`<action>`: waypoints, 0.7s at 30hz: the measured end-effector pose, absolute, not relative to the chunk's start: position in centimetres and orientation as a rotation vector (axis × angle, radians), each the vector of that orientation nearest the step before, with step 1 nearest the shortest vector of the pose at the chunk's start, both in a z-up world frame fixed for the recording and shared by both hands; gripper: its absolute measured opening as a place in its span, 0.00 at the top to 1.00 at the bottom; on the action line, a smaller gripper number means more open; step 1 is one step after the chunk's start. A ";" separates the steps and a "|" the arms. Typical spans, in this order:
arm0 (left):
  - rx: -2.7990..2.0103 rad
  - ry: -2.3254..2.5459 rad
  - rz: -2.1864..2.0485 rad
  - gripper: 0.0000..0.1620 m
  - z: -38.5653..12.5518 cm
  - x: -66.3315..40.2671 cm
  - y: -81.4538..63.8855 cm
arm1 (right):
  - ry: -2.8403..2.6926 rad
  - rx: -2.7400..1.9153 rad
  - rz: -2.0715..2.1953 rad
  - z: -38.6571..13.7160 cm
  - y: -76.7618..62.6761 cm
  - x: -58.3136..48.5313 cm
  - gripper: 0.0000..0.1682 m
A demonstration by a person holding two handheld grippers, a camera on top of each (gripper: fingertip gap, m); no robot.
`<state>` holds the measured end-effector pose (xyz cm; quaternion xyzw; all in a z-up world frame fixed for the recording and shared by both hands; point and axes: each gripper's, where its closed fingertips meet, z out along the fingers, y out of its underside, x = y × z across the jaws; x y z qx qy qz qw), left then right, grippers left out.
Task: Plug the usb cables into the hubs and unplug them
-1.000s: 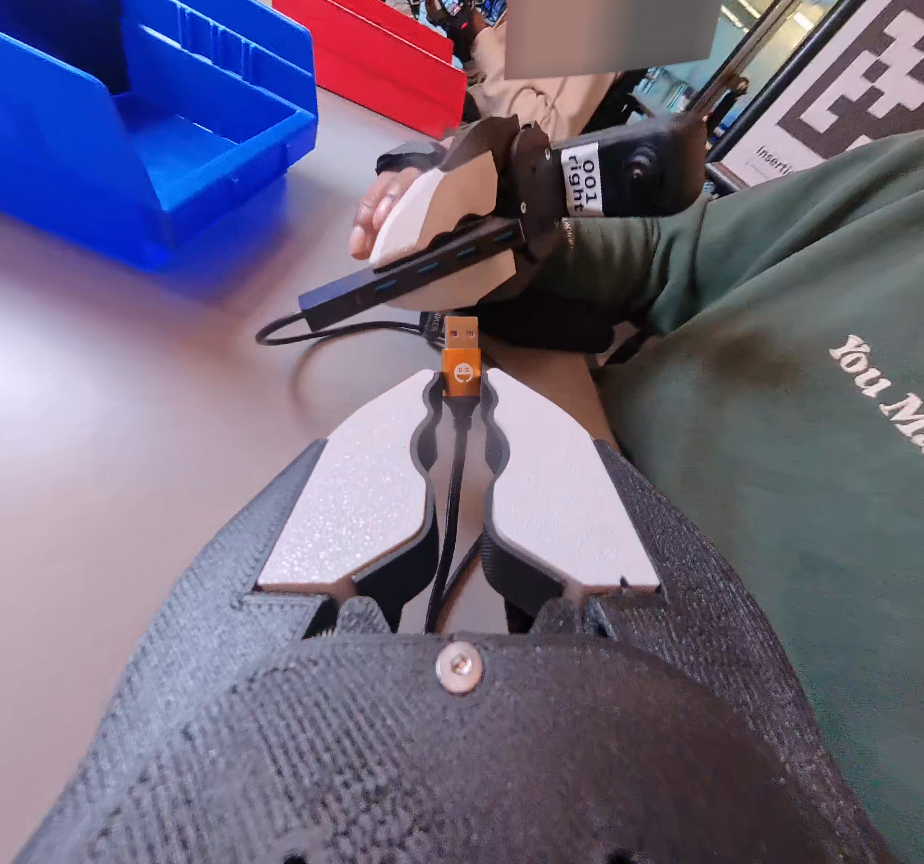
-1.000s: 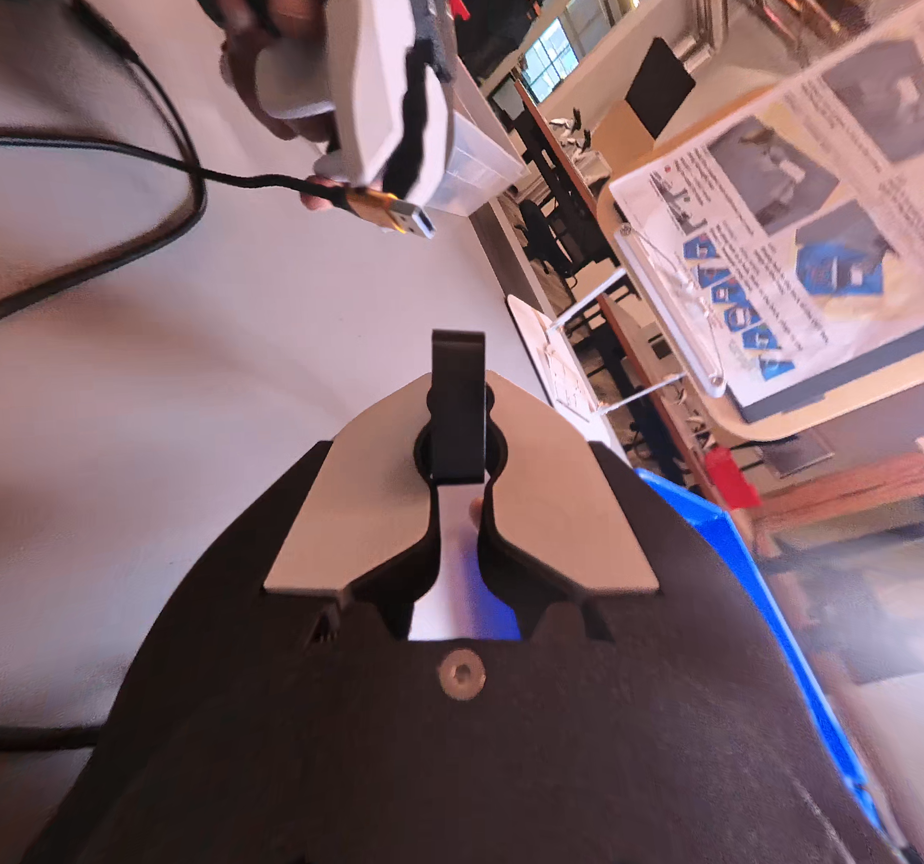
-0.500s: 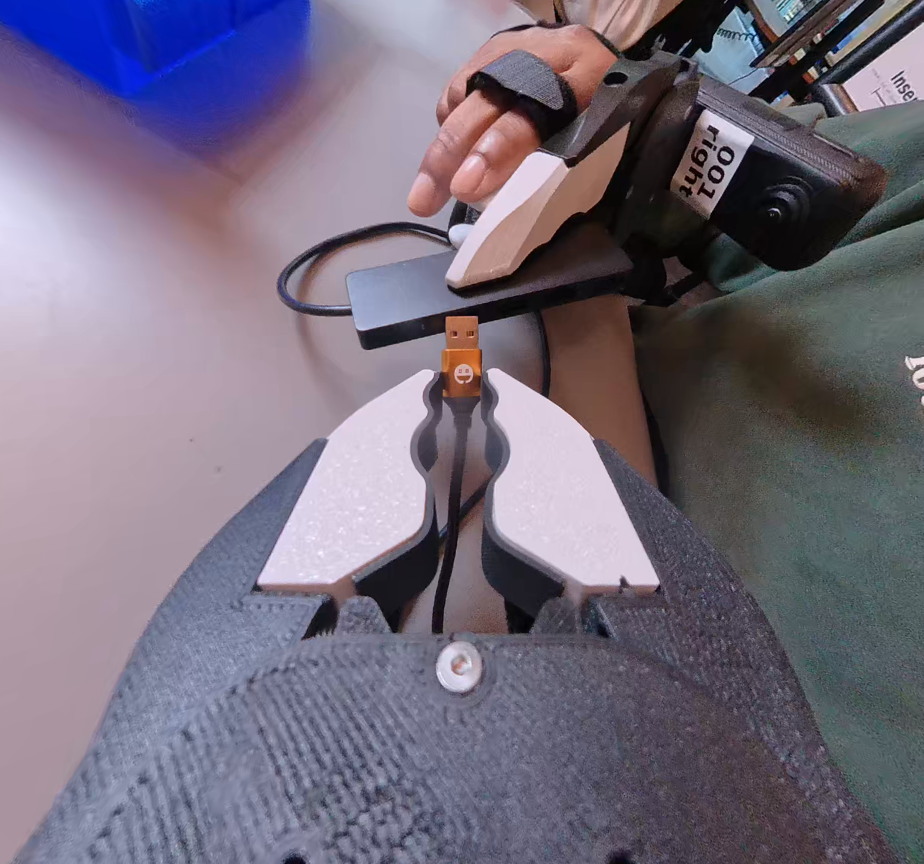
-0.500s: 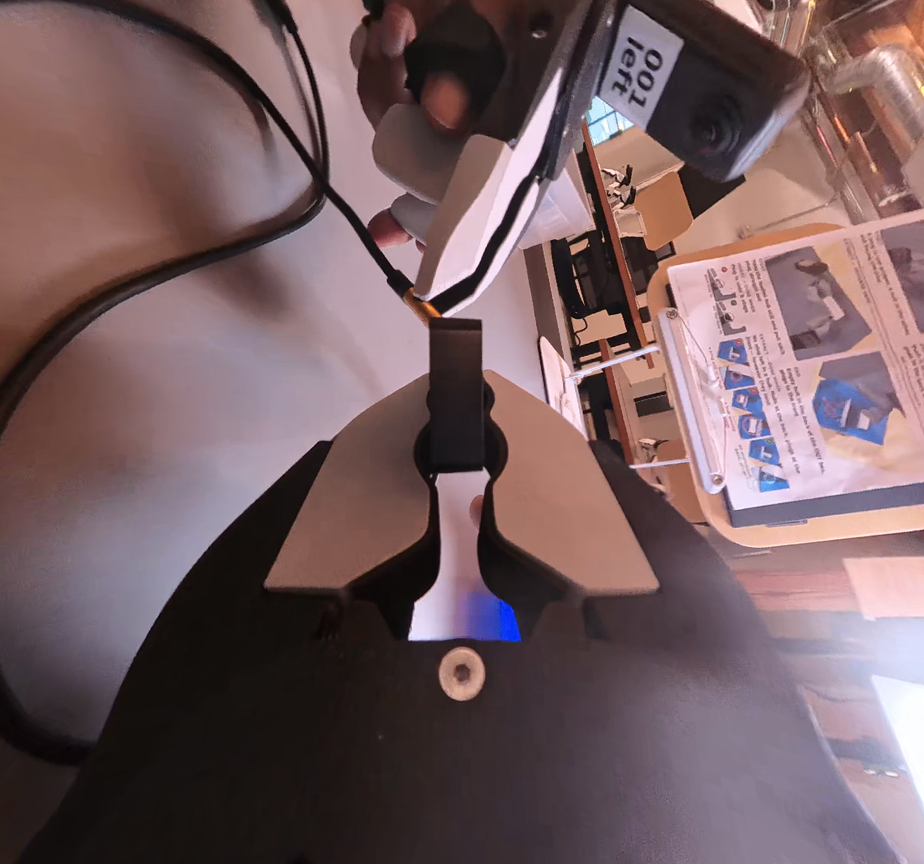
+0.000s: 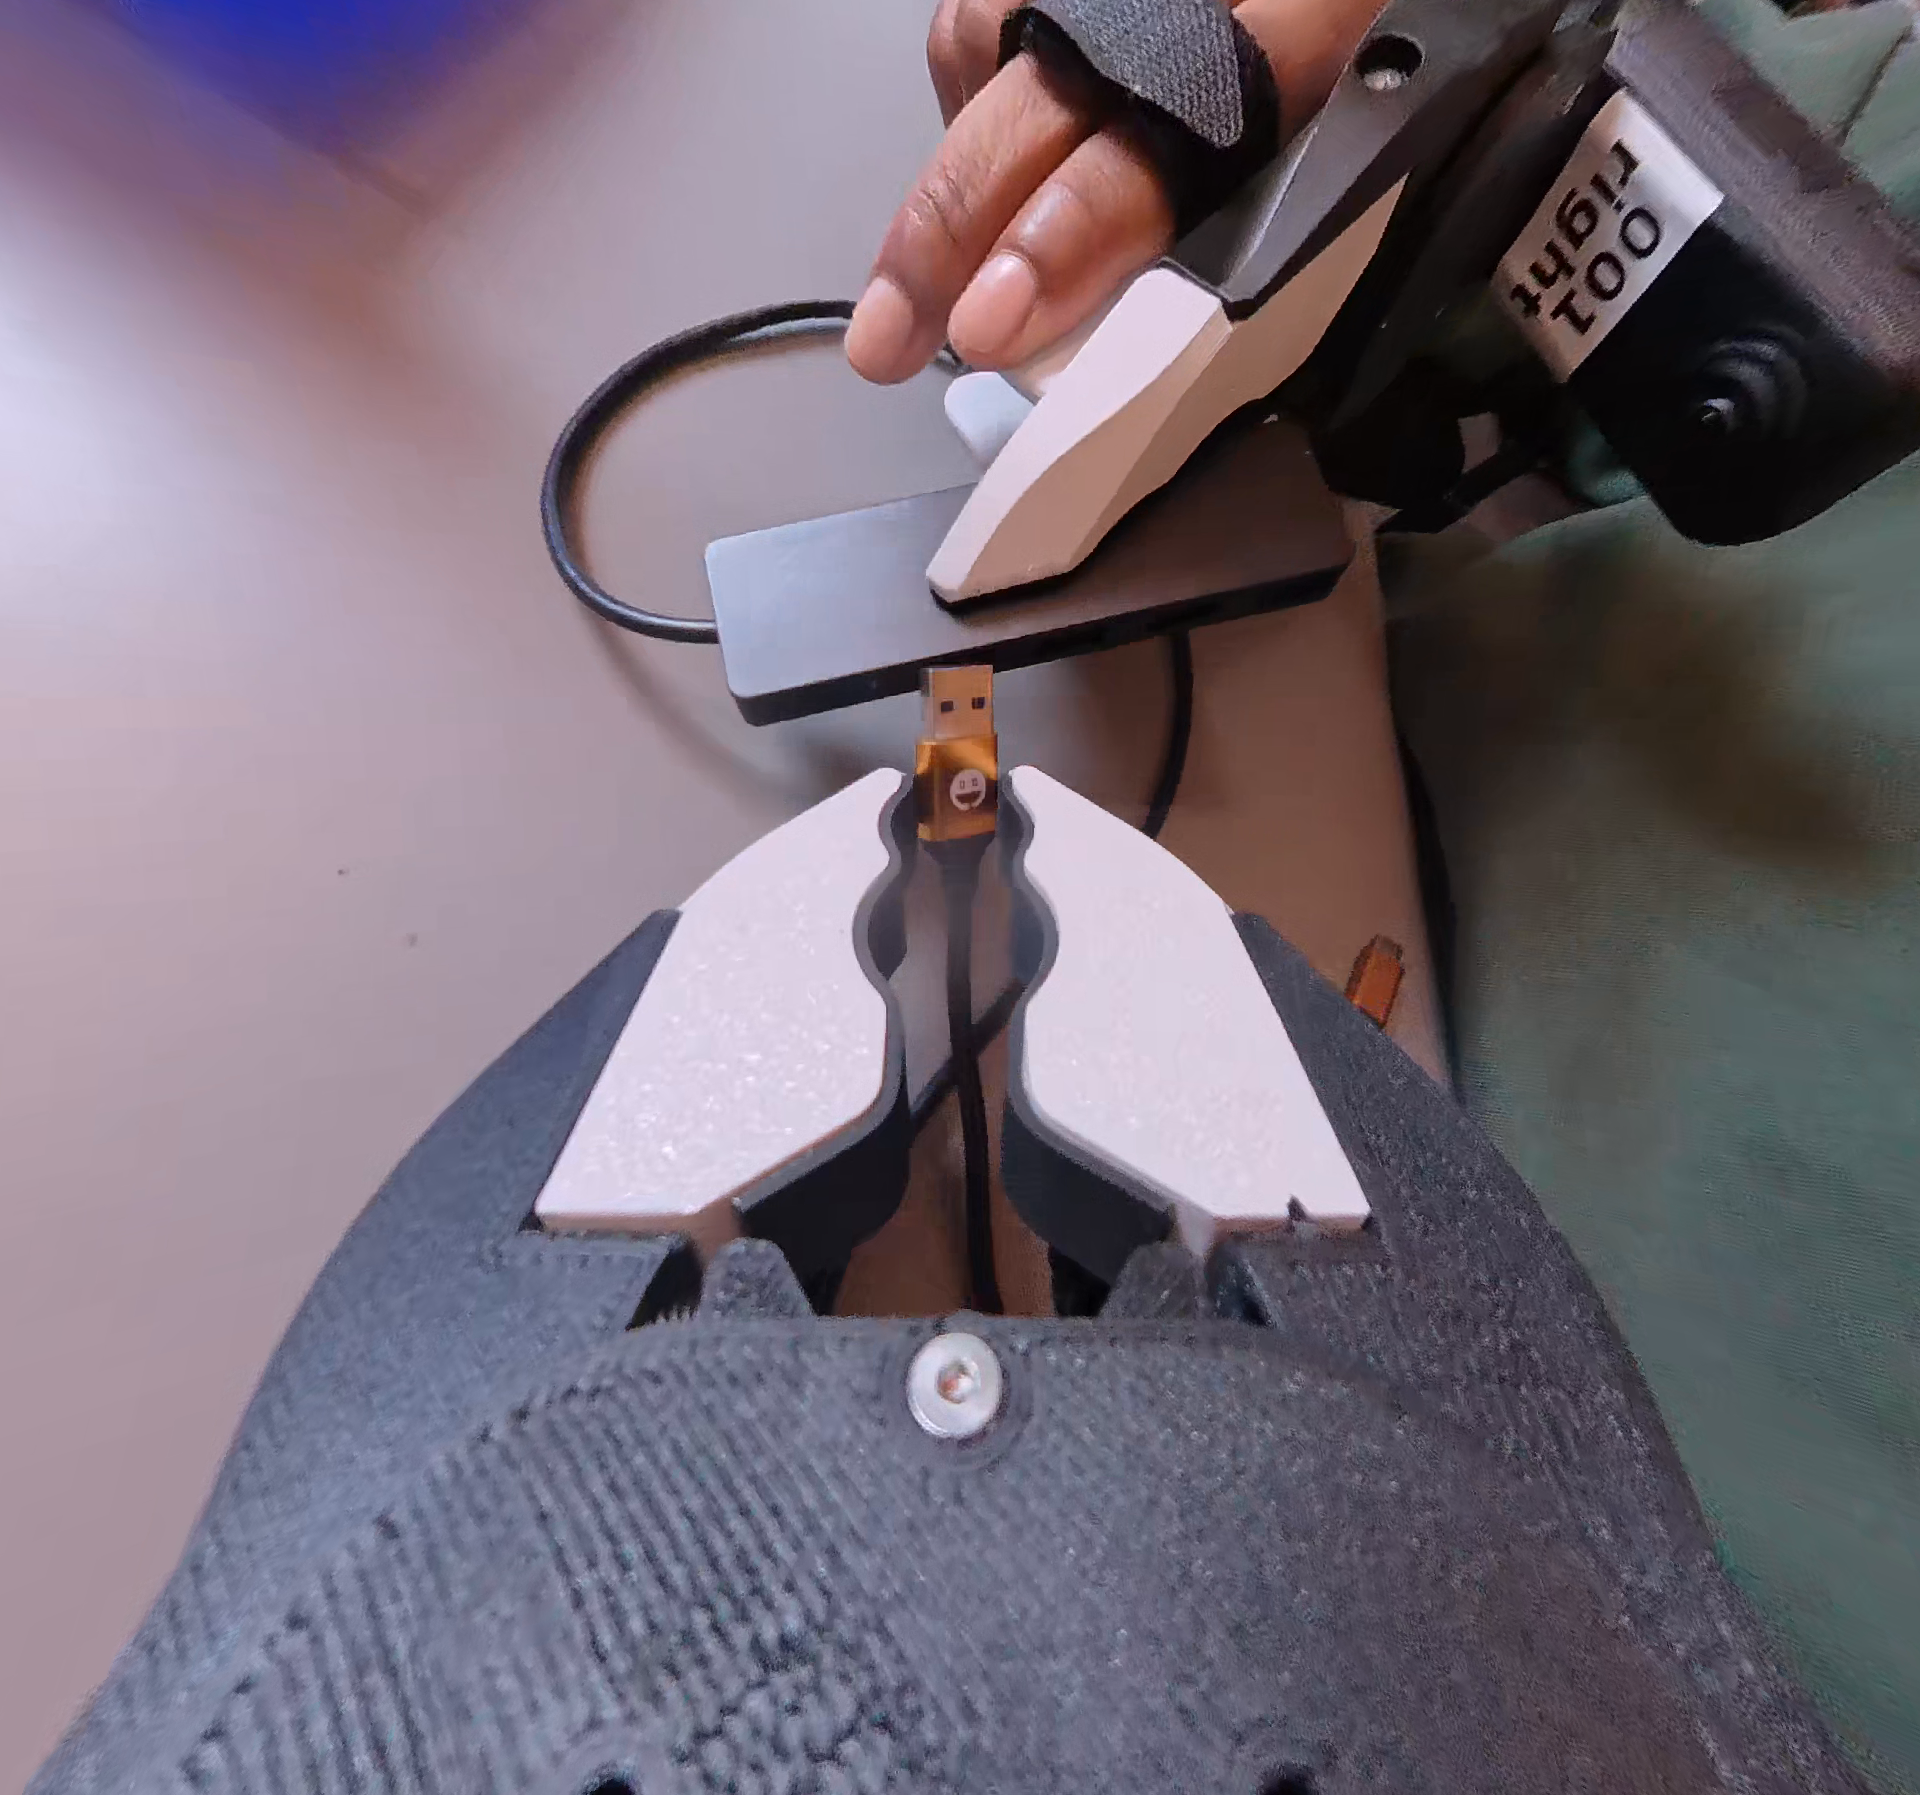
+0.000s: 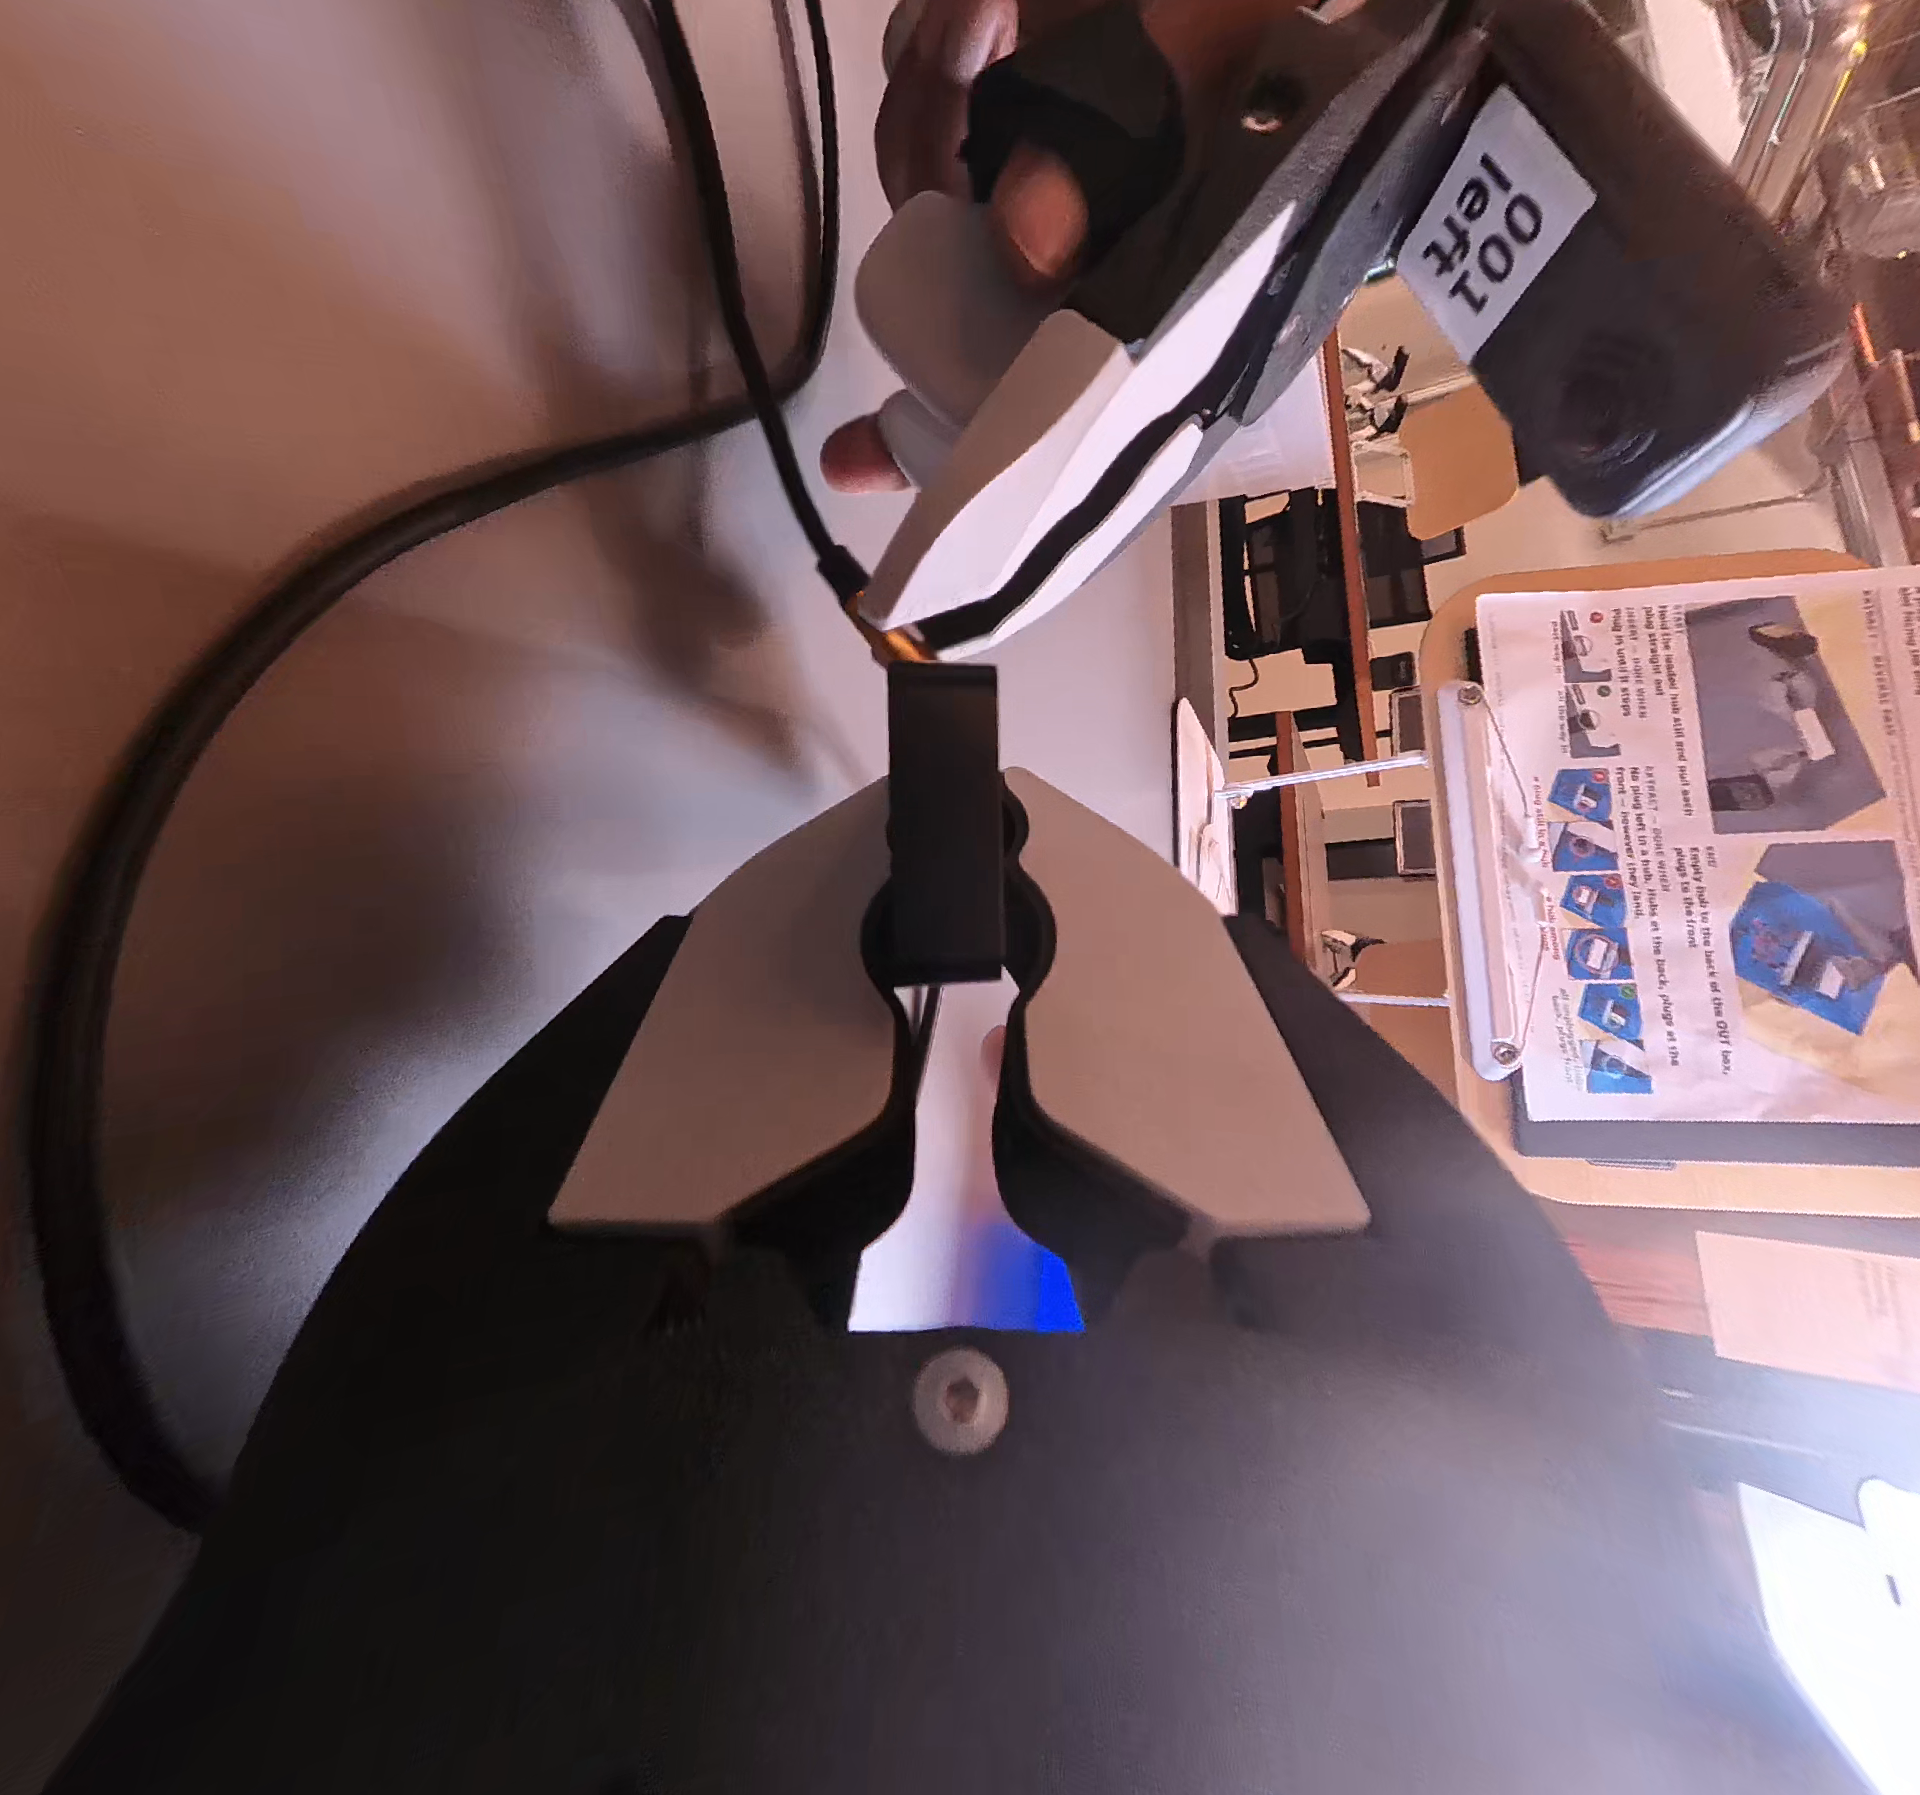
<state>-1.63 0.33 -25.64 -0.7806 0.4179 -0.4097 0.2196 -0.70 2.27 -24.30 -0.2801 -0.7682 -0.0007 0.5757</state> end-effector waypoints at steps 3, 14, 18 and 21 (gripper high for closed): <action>-2.127 1.210 -0.989 0.88 -26.2 -1.4 0.8 | -1.794 -0.669 0.008 -24.2 2.4 -0.7 0.93; -2.143 1.431 -0.488 0.85 -27.2 -4.1 -0.2 | -1.771 -0.729 0.028 -24.0 3.1 -0.4 0.93; -2.164 1.470 -0.435 0.84 -28.6 -3.9 -0.8 | -1.772 -0.732 0.025 -24.1 3.2 -0.5 0.93; -2.128 1.461 -0.381 0.88 -28.6 -3.5 -0.5 | -1.764 -0.740 0.028 -24.0 3.2 -0.3 0.93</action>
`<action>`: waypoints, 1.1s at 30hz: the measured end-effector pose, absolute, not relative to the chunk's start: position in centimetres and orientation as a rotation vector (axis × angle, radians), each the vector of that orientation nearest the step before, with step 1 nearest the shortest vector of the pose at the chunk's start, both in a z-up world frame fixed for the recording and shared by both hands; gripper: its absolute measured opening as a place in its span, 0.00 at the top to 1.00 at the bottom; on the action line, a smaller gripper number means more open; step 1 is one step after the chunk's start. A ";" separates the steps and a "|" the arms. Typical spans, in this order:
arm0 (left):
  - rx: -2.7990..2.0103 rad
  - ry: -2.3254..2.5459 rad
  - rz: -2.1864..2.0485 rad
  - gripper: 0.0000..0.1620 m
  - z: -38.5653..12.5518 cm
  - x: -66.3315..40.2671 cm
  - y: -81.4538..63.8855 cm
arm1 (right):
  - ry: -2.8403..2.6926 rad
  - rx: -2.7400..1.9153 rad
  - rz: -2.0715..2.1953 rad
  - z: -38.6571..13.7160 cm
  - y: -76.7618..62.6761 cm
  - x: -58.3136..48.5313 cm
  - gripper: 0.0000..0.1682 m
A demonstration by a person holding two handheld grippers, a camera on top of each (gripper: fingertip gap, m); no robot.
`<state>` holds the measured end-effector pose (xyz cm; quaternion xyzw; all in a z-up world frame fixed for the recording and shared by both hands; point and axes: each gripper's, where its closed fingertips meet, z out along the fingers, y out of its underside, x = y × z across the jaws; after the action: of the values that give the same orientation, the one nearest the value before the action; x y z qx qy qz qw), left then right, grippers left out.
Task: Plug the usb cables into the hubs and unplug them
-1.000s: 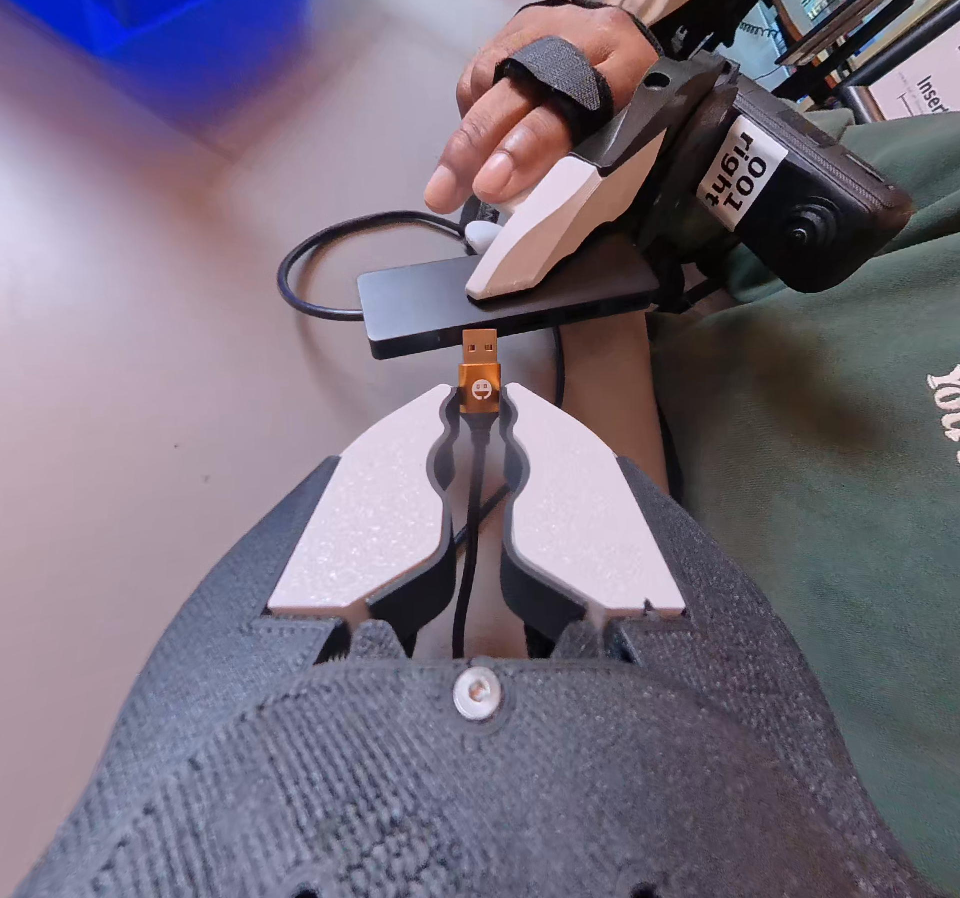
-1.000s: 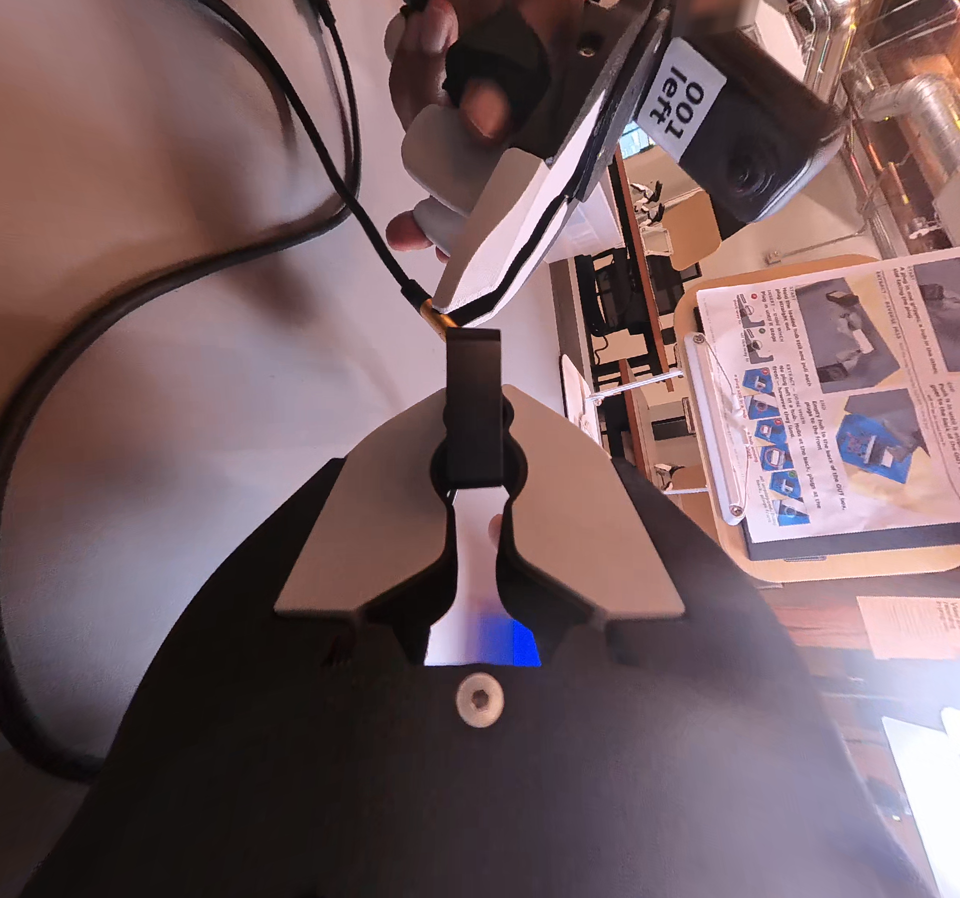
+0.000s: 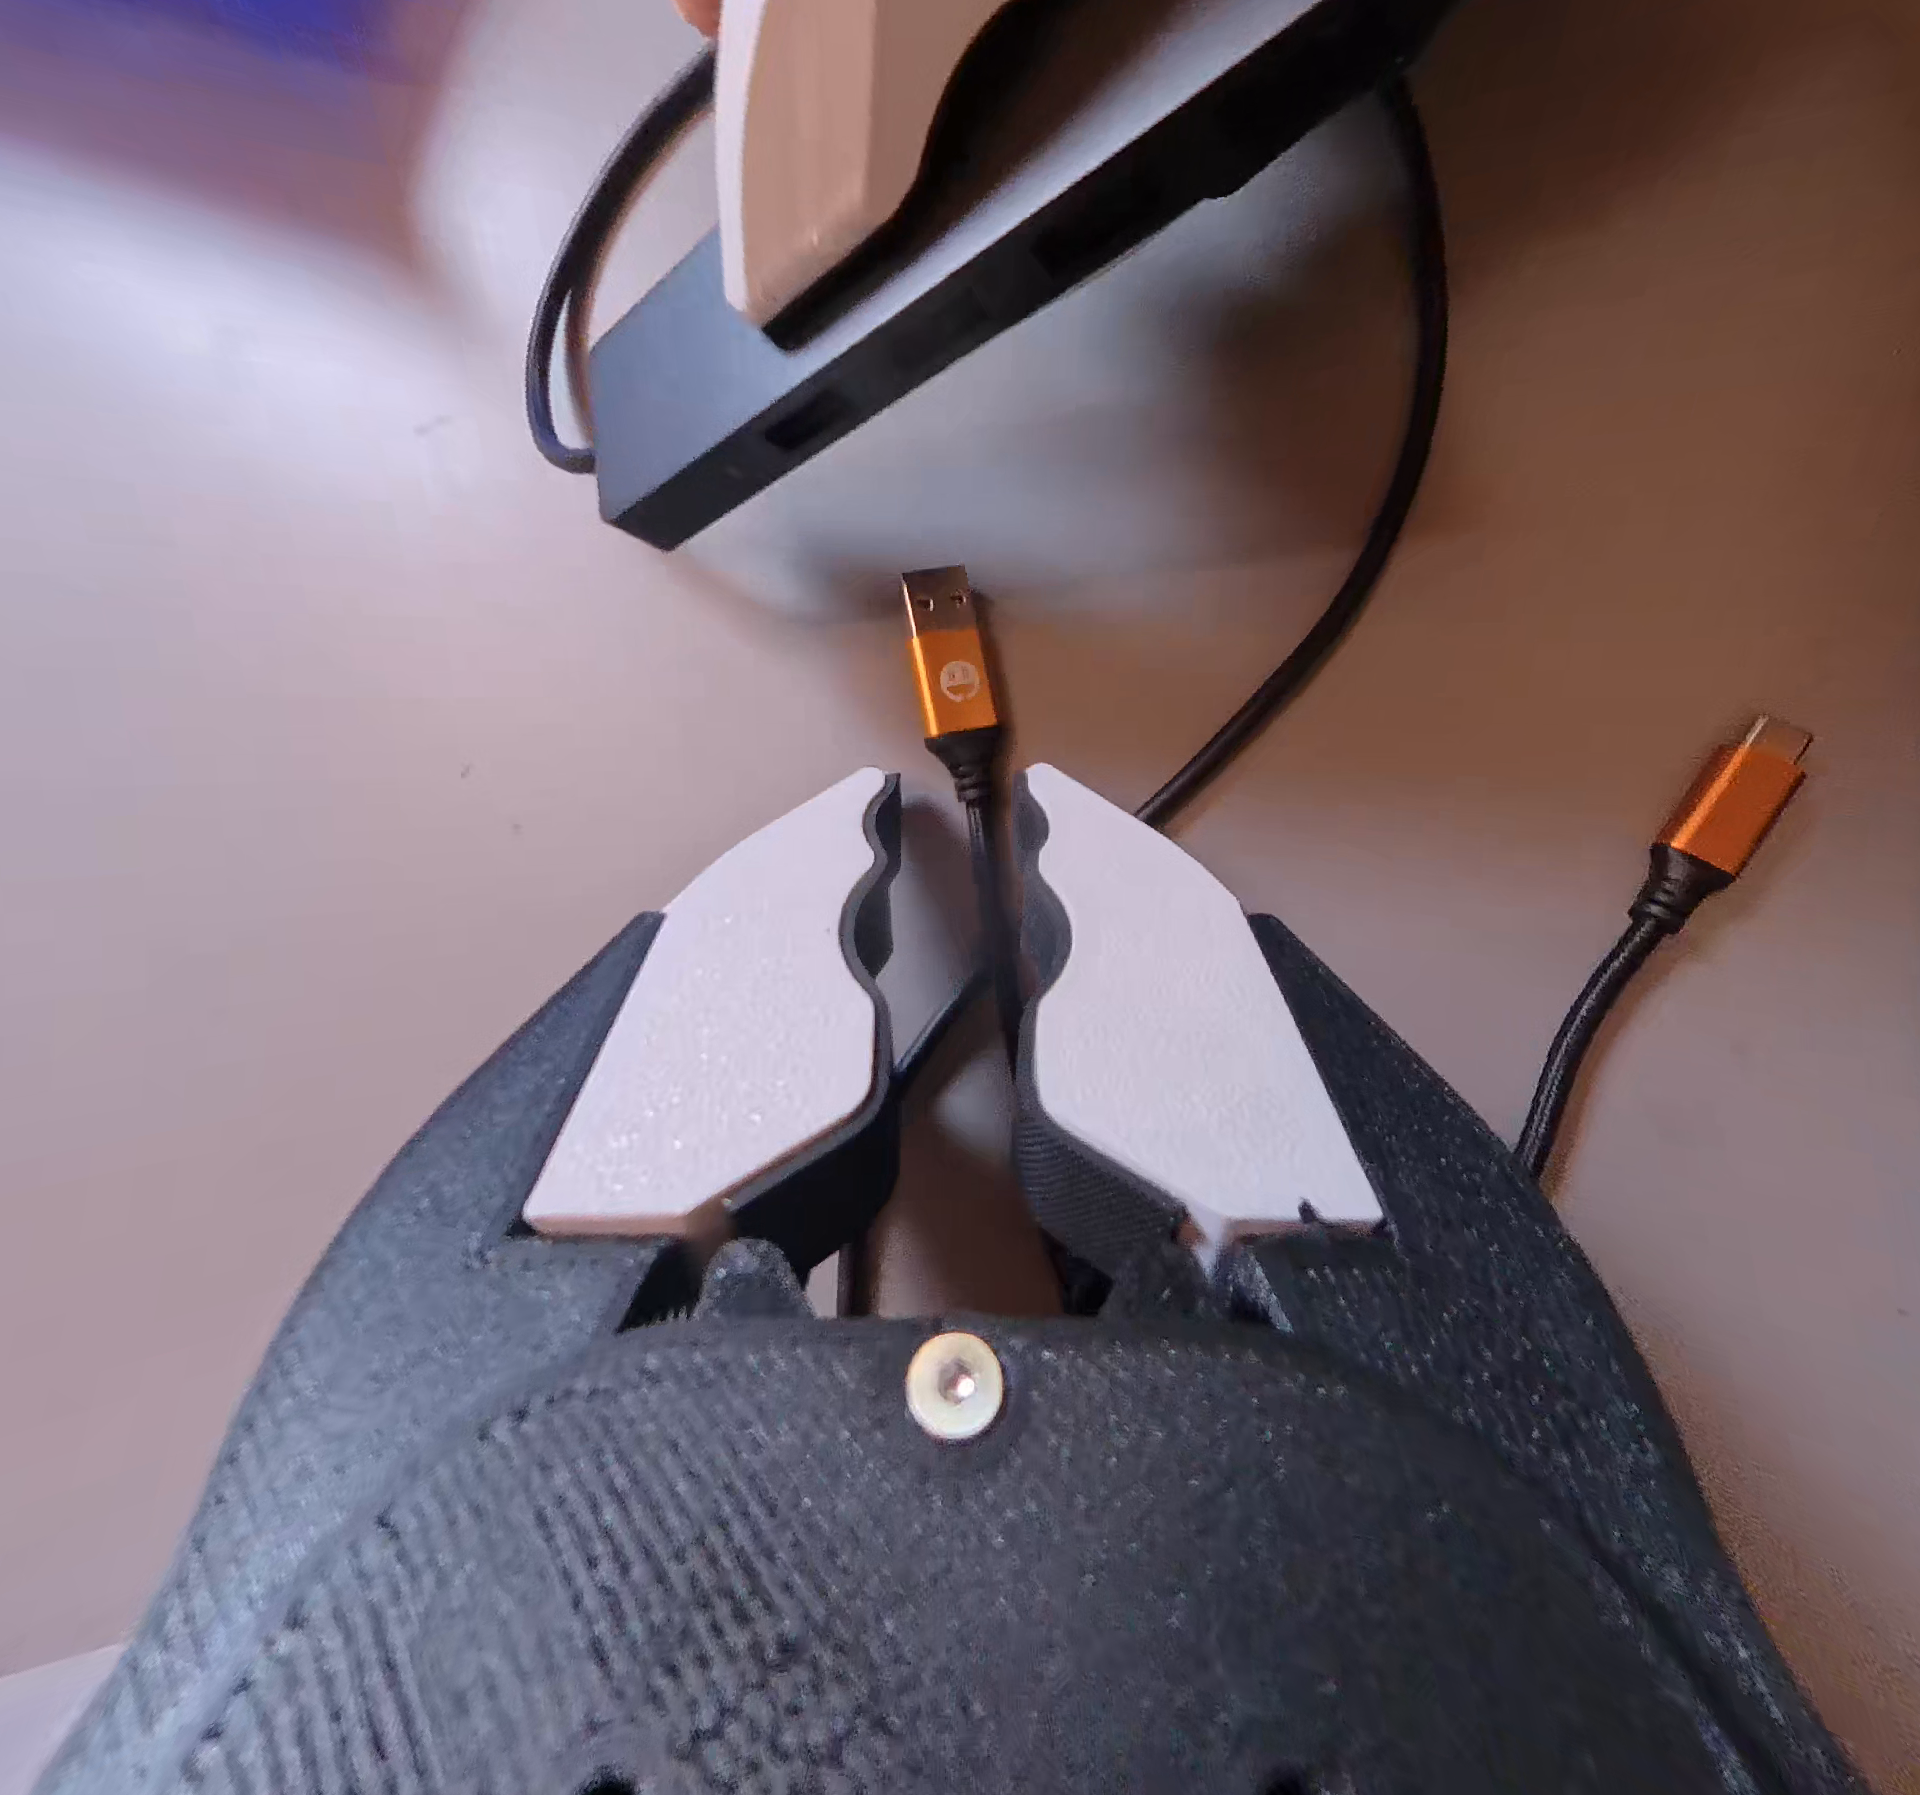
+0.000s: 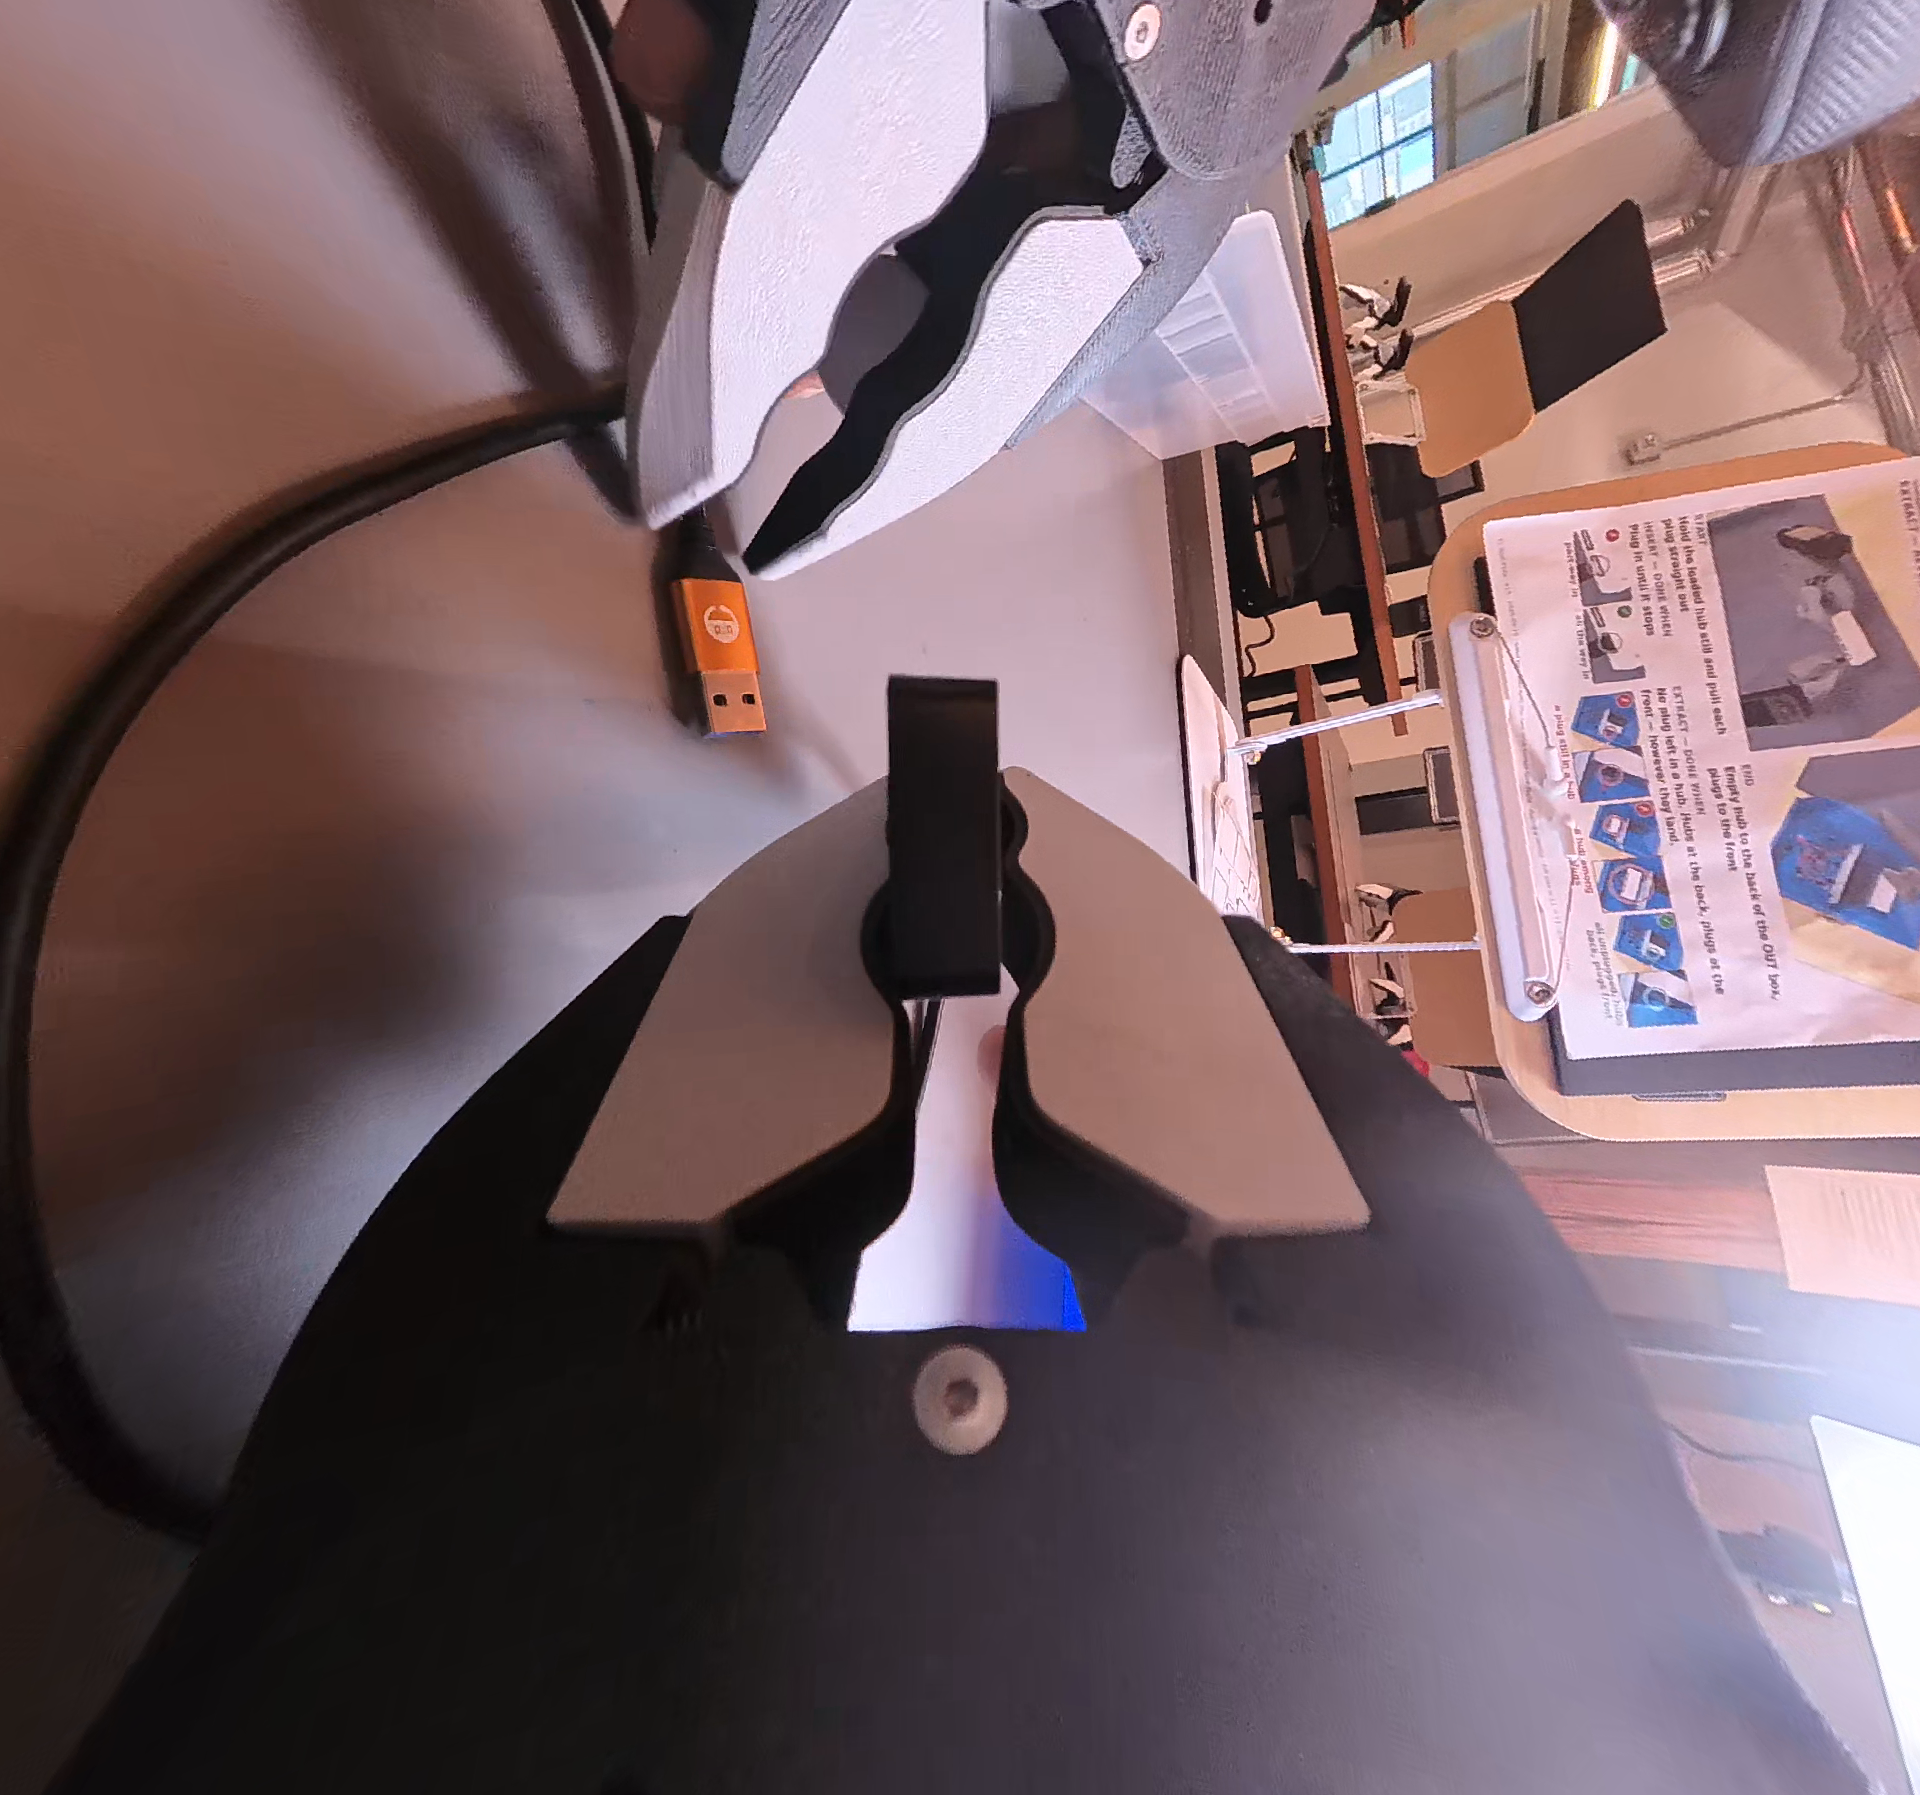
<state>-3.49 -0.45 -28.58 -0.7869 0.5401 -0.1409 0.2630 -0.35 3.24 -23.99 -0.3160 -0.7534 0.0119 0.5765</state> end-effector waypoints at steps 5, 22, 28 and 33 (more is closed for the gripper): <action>-2.054 1.438 -0.285 0.94 -28.5 -3.1 0.2 | -1.760 -0.750 0.040 -24.0 3.3 -0.3 0.93; -2.188 1.057 -1.090 0.96 -25.3 -3.0 -0.8 | -1.815 -0.624 0.011 -24.3 1.9 -0.5 0.93; -2.239 1.032 -1.143 0.96 -25.9 -3.1 -1.0 | -1.836 -0.532 -0.106 -24.7 1.6 -0.6 0.93; -2.279 1.005 -1.216 0.96 -26.2 -3.1 -1.4 | -1.858 -0.423 -0.223 -25.2 0.9 -1.0 0.93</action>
<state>-3.08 -1.41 -26.24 -0.8082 0.3564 -0.4313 0.1838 -0.99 0.94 -25.19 -0.1803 -0.7931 -0.0951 0.5740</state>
